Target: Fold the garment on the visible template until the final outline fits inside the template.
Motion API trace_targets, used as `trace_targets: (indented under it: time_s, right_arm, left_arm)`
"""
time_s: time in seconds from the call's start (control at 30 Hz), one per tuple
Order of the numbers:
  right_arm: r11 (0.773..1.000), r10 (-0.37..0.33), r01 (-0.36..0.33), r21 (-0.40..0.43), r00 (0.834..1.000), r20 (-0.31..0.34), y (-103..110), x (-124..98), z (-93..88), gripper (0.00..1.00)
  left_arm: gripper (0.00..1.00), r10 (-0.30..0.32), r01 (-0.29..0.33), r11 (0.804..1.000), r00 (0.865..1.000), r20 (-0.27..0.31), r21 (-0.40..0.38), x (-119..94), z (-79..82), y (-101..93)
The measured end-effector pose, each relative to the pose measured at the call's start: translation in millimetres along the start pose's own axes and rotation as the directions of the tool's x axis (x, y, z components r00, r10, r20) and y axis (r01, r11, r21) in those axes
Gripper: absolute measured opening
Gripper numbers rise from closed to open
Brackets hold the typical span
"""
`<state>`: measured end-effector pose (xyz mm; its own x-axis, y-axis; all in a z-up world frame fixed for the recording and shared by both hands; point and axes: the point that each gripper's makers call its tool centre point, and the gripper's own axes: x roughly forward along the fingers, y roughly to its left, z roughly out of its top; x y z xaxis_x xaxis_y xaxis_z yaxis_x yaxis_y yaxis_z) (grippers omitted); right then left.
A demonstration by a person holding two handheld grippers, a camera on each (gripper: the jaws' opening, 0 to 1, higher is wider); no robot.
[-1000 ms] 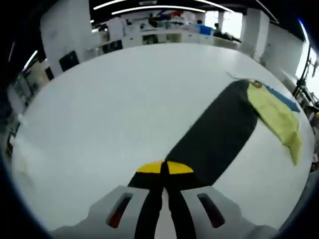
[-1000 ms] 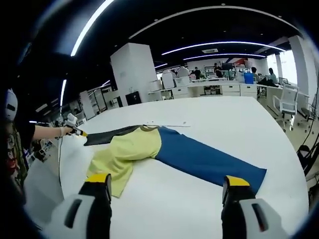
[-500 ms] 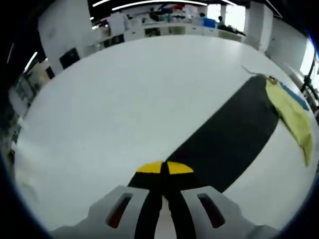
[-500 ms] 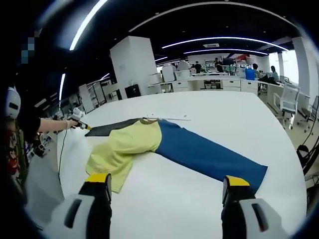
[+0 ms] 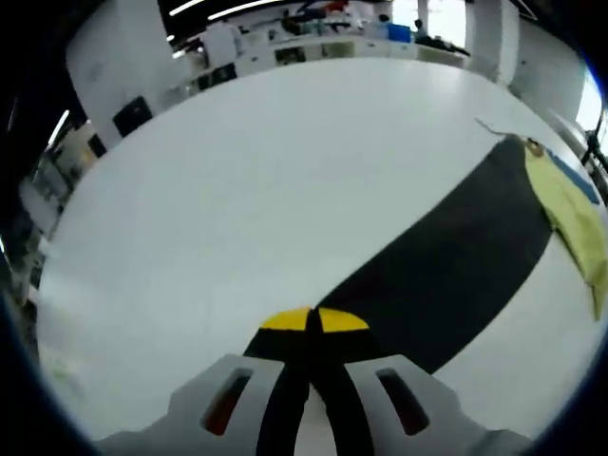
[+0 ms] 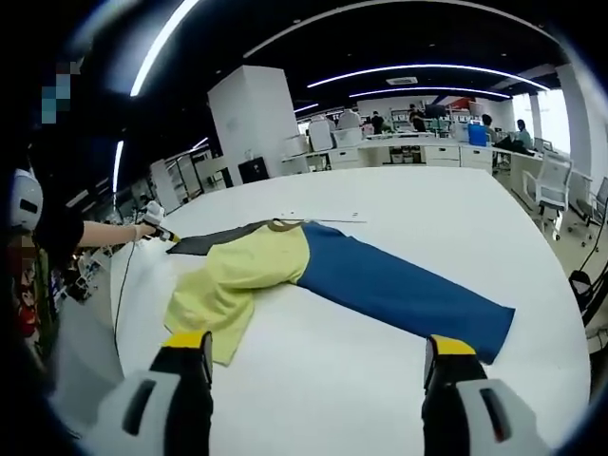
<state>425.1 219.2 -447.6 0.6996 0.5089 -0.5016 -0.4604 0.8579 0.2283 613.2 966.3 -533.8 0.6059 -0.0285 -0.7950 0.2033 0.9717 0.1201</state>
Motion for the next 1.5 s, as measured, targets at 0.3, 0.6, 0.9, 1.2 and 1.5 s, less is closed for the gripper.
trace_targets:
  time_s: [0.3, 0.6, 0.9, 1.2, 1.5]
  right_arm:
    - [1.000, 0.006, -0.006, 0.006, 1.000, 0.004, 3, 0, -2.6, 0.93]
    - [1.000, -0.003, 0.003, 0.017, 1.000, 0.001, 2, -3, -7.0, 0.92]
    - [1.000, 0.012, -0.012, 0.024, 1.000, 0.014, 6, 0, -6.7, 0.93]
    - [0.999, 0.041, -0.041, 0.019, 0.999, 0.024, 19, 1, -3.1, 0.98]
    - [0.999, 0.033, -0.033, -0.014, 0.999, 0.008, 21, 2, -4.8, 1.00]
  left_arm:
    - [0.00, 0.008, -0.008, 1.000, 1.000, 0.013, 0.007, 1, -0.4, 0.3]
    - [0.01, 0.019, -0.022, 0.997, 0.999, 0.041, 0.077, -4, 1.4, -4.9]
    - [0.37, 0.035, -0.044, 0.993, 0.995, 0.091, 0.106, -16, 10.0, -1.4]
    - [0.67, -0.030, 0.021, 0.999, 0.981, 0.192, 0.050, -36, 23.2, -23.5]
    - [0.82, -0.159, 0.145, 0.987, 0.959, 0.233, 0.072, -60, 30.0, -68.0]
